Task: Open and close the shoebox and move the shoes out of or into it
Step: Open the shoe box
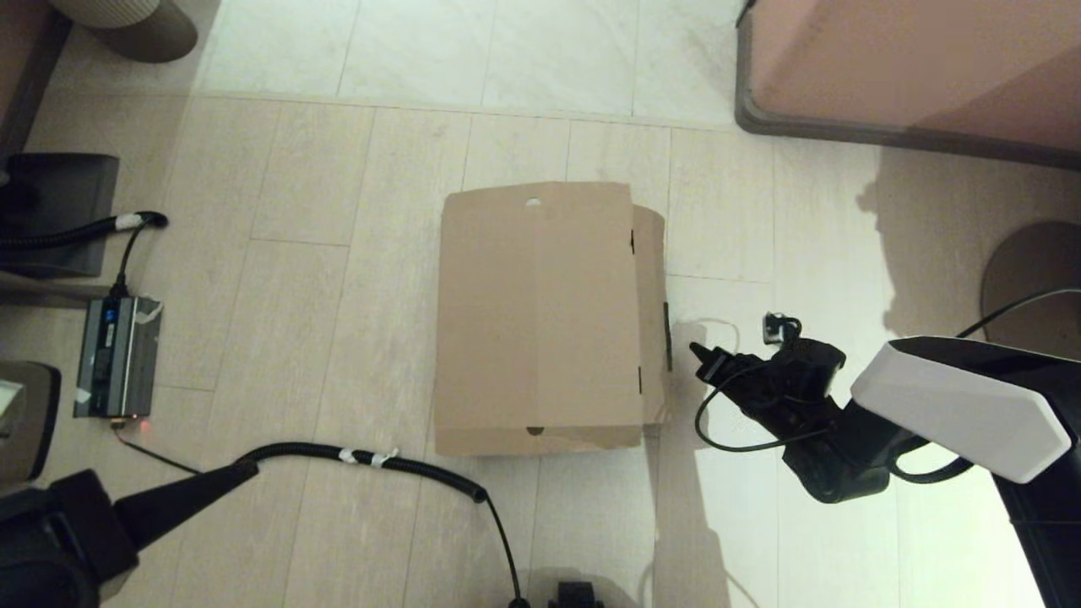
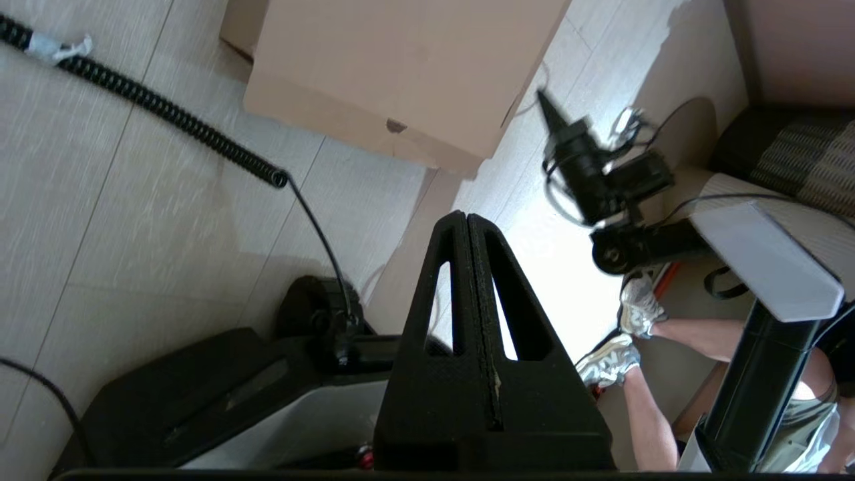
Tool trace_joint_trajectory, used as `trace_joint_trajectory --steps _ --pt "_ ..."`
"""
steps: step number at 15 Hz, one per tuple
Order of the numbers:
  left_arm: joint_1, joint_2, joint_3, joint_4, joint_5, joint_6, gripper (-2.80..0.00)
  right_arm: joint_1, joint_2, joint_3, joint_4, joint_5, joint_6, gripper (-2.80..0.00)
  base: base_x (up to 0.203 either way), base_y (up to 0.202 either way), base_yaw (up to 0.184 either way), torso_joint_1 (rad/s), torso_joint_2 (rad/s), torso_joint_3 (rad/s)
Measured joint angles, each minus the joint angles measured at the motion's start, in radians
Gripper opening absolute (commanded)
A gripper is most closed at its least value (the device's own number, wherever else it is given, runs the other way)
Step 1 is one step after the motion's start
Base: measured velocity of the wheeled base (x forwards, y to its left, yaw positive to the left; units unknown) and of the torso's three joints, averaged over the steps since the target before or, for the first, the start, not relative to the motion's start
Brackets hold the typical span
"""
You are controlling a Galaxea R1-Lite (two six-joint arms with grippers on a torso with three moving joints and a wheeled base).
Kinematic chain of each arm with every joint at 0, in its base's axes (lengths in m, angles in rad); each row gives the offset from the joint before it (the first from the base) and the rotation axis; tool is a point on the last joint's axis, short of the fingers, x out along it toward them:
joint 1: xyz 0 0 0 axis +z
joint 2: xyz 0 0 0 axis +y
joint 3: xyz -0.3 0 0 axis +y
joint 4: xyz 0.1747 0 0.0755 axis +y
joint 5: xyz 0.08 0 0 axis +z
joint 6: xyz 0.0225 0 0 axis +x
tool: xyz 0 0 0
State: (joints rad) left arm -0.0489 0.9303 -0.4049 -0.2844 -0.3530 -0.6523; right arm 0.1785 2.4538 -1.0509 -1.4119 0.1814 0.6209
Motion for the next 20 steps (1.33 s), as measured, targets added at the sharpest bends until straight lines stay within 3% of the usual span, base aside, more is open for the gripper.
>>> trace_joint_trajectory --steps 2,3,9,15,20 --pt "0.000 -0.012 0.002 0.016 0.000 0.000 -2.80 -0.005 -0.002 -0.018 -0.043 0.025 0.049 -2.80 0.000 0.000 0.000 0.000 0.00 0.000" --pt "0.000 -0.017 0.005 0.019 0.000 0.000 -2.80 -0.011 -0.005 -0.014 -0.049 0.028 0.051 0.00 0.000 0.000 0.000 0.000 0.00 0.000" --pt "0.000 -0.023 0.008 0.017 -0.004 -0.005 -2.80 -0.009 -0.002 -0.023 -0.079 0.124 0.119 0.00 0.000 0.000 0.000 0.000 0.00 0.000" --pt "0.000 -0.024 -0.004 0.010 -0.008 -0.008 -2.80 0.006 0.072 -0.118 -0.089 0.124 0.151 0.00 0.000 0.000 0.000 0.000 0.00 0.000" --pt "0.000 -0.021 -0.002 0.010 -0.010 -0.008 -2.80 0.043 0.115 -0.151 -0.110 0.127 0.342 0.00 0.000 0.000 0.000 0.000 0.00 0.000"
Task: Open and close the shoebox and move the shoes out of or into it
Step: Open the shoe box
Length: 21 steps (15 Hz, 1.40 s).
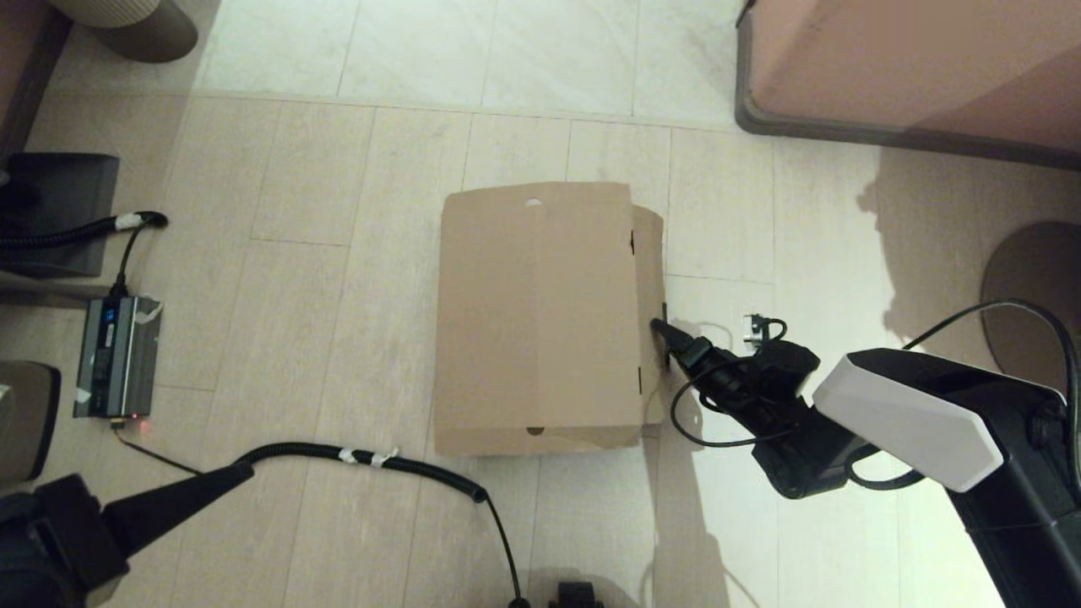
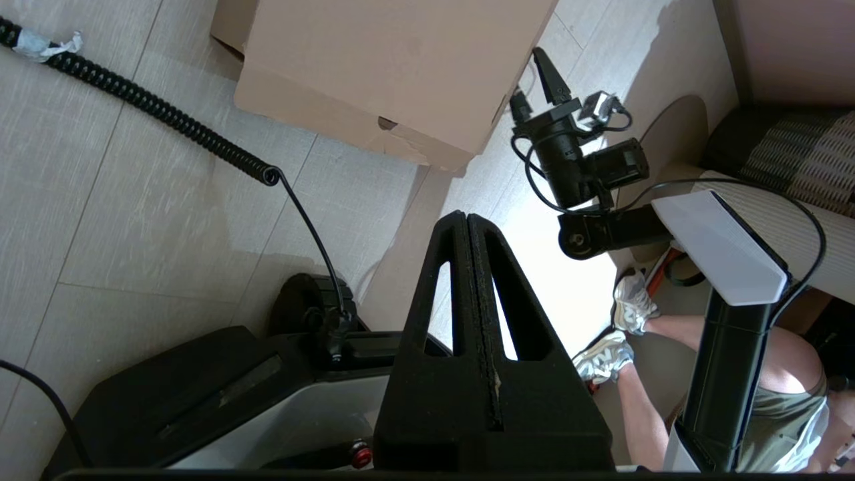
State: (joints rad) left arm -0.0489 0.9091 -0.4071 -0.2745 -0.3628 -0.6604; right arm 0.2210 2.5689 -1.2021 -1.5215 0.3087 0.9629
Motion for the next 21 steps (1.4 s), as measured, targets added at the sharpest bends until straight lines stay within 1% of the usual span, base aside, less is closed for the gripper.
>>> trace_joint_trajectory --steps 3,7,12,16,19,21 --pt "0.000 -0.001 0.013 0.000 0.000 0.000 -2.80 0.012 0.008 -0.018 0.000 -0.005 0.049 0.00 0.000 0.000 0.000 0.000 0.00 0.000" --pt "0.000 -0.001 0.013 0.000 0.000 0.000 -2.80 0.011 -0.006 -0.036 0.000 -0.012 0.167 0.00 0.000 0.000 0.000 0.000 0.00 0.000" --pt "0.000 -0.007 0.009 0.005 0.001 0.000 -2.80 0.003 -0.057 -0.006 0.000 -0.012 0.204 0.00 0.000 0.000 0.000 0.000 0.00 0.000" --pt "0.000 -0.025 0.010 0.009 0.006 0.001 -2.80 0.002 -0.131 0.036 0.000 -0.010 0.327 0.00 0.000 0.000 0.000 0.000 0.00 0.000" --pt "0.000 -0.041 0.017 0.010 0.010 0.001 -2.80 0.002 -0.174 0.060 0.001 -0.009 0.344 0.00 0.000 0.000 0.000 0.000 0.00 0.000" --pt "0.000 -0.047 0.017 0.011 0.010 0.001 -2.80 0.003 -0.213 0.075 0.001 -0.008 0.383 0.00 0.000 0.000 0.000 0.000 0.00 0.000"
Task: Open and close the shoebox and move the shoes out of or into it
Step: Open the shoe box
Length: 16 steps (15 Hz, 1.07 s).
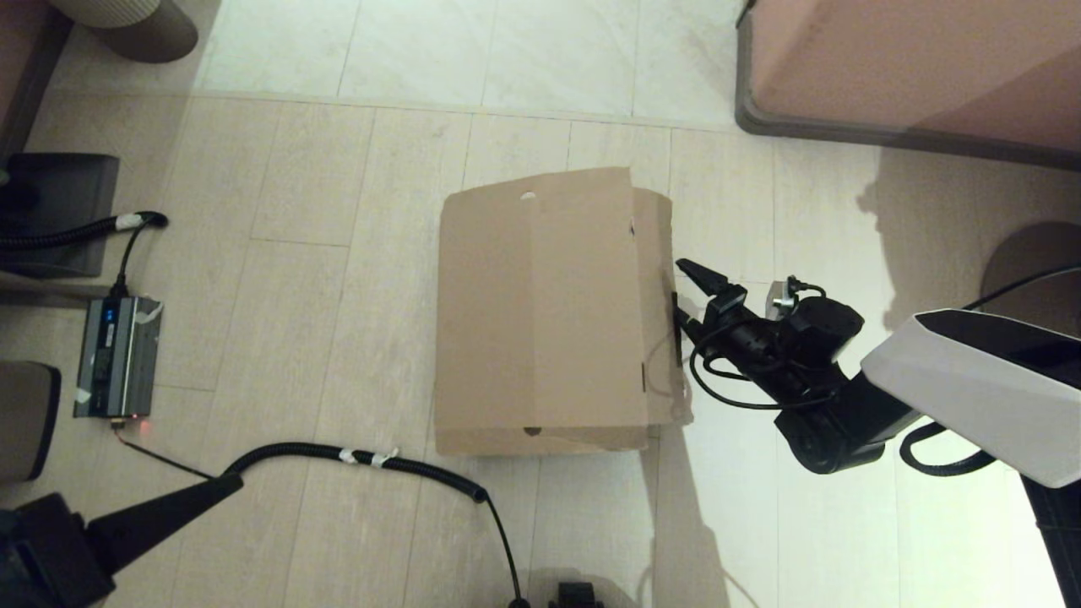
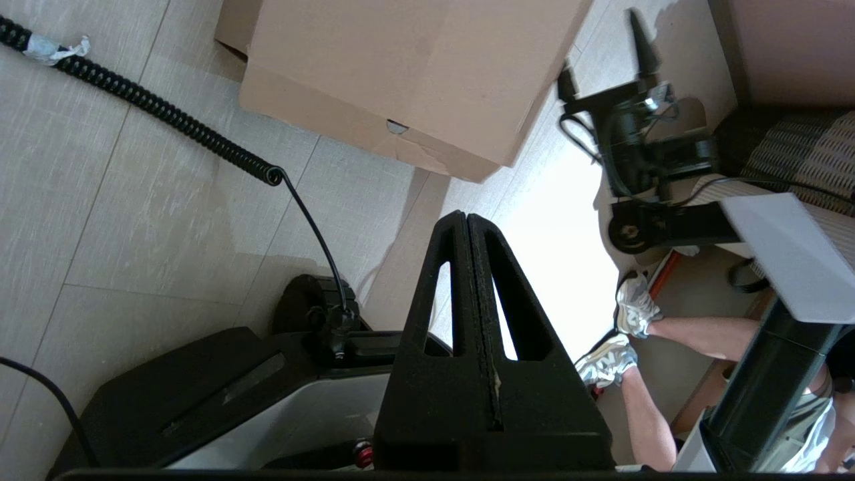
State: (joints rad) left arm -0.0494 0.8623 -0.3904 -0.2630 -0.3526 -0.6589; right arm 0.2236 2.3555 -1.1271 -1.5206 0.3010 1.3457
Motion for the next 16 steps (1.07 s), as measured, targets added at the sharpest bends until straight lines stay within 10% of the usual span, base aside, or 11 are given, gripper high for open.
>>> trace_joint_trajectory --steps 10,16 --pt "-0.040 0.082 -0.139 0.020 -0.006 0.003 -2.80 0.088 -0.199 0.009 0.000 0.035 0.048 0.00 0.000 0.000 0.000 0.000 0.00 0.000" --pt "-0.214 0.139 -0.164 0.014 -0.007 0.000 -2.80 0.203 -0.277 -0.031 -0.001 0.037 0.076 0.00 0.000 0.000 0.000 0.000 0.00 0.000"
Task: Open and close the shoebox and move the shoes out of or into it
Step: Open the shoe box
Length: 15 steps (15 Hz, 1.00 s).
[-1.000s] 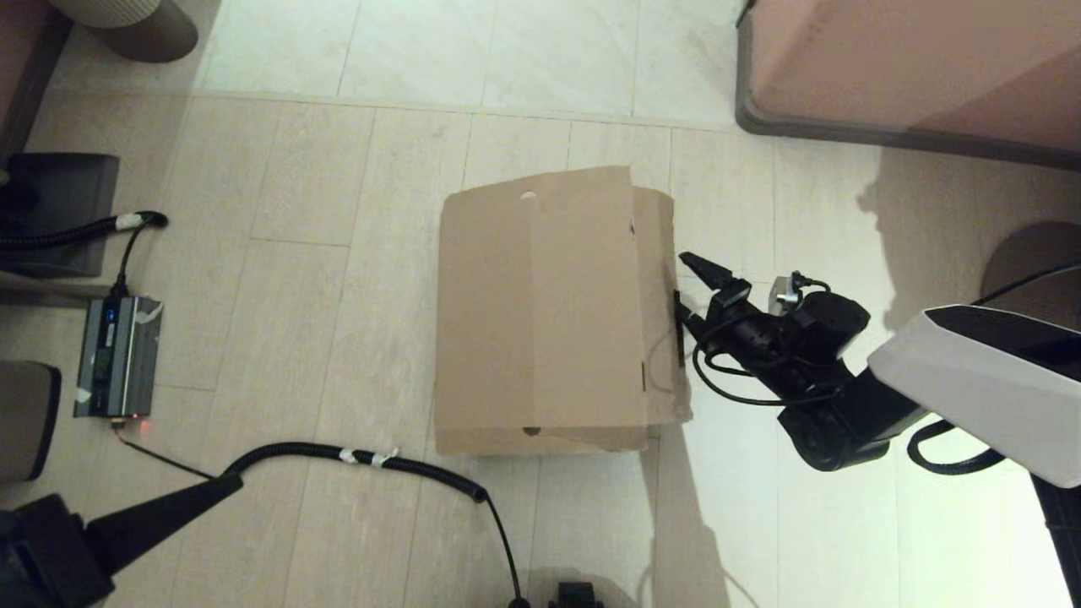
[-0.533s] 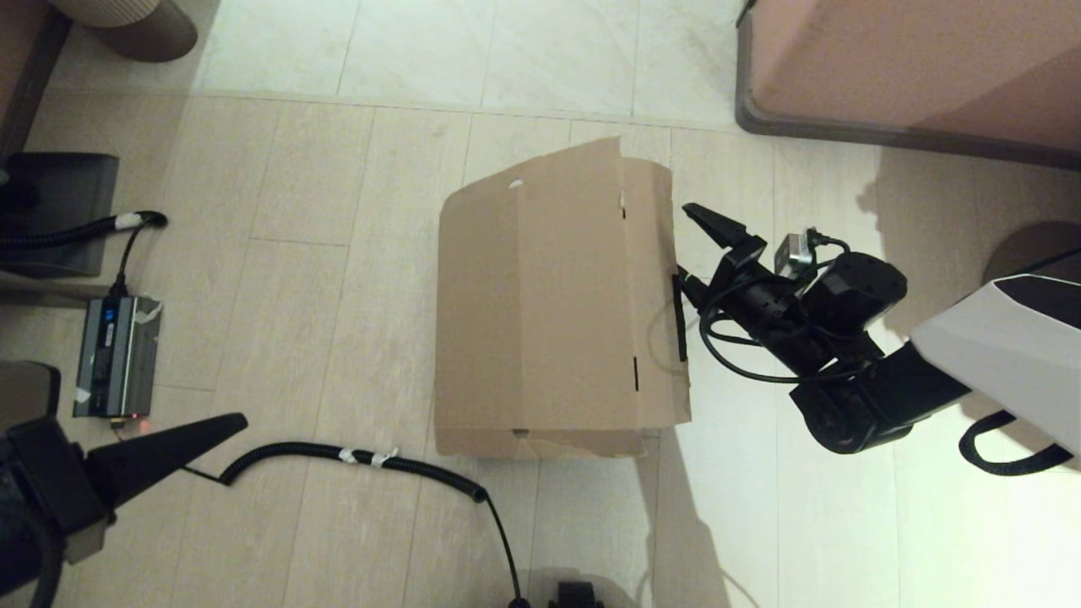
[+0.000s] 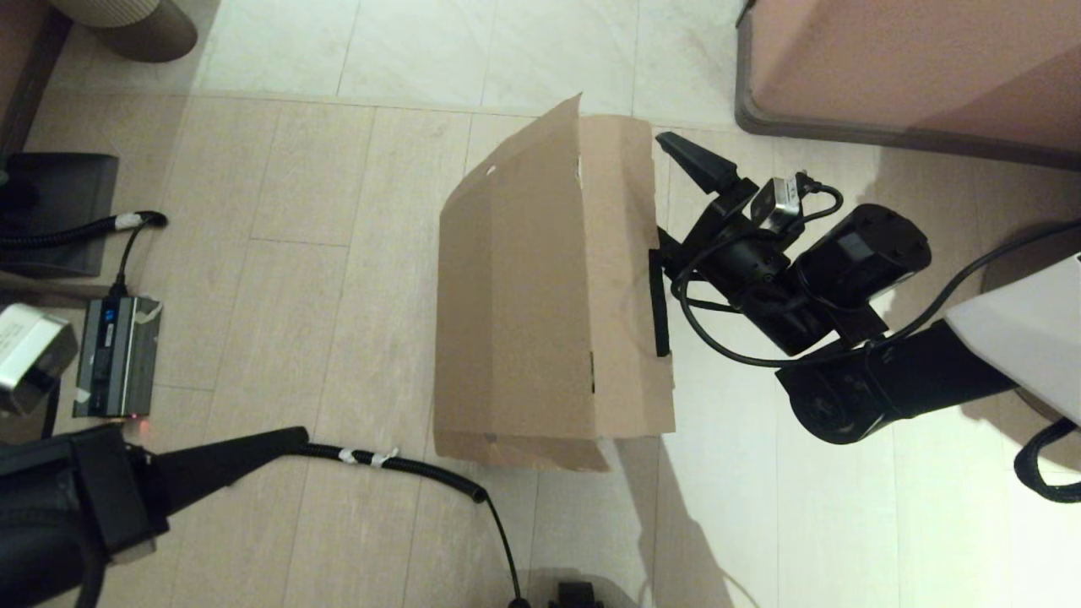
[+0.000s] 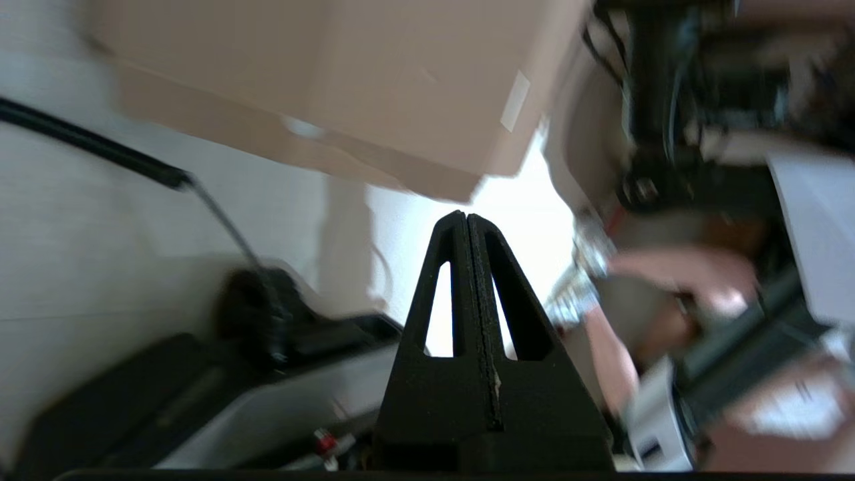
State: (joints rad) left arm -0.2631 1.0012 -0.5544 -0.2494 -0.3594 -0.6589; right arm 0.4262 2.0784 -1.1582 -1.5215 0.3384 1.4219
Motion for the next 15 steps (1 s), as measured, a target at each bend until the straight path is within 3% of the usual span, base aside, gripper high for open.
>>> trace_joint_trajectory --steps 5,9,12,15 --pt "-0.162 0.062 -0.066 -0.004 -0.001 -0.001 -2.80 0.084 -0.017 -0.051 0.000 0.001 0.003 0.00 0.000 0.000 0.000 0.000 0.00 0.000" --pt "-0.194 0.078 -0.058 -0.003 -0.002 -0.025 -2.80 0.147 -0.018 -0.118 0.000 -0.002 0.066 0.00 0.000 0.000 0.000 0.000 0.00 0.000" --pt "-0.210 0.078 -0.052 -0.003 -0.002 -0.072 -2.80 0.198 0.008 -0.180 0.000 -0.003 0.069 0.00 0.000 0.000 0.000 0.000 0.00 0.000" --pt "-0.240 0.078 -0.052 -0.004 -0.002 -0.070 -2.80 0.247 0.061 -0.261 0.000 -0.003 0.069 0.00 0.000 0.000 0.000 0.000 0.00 0.000"
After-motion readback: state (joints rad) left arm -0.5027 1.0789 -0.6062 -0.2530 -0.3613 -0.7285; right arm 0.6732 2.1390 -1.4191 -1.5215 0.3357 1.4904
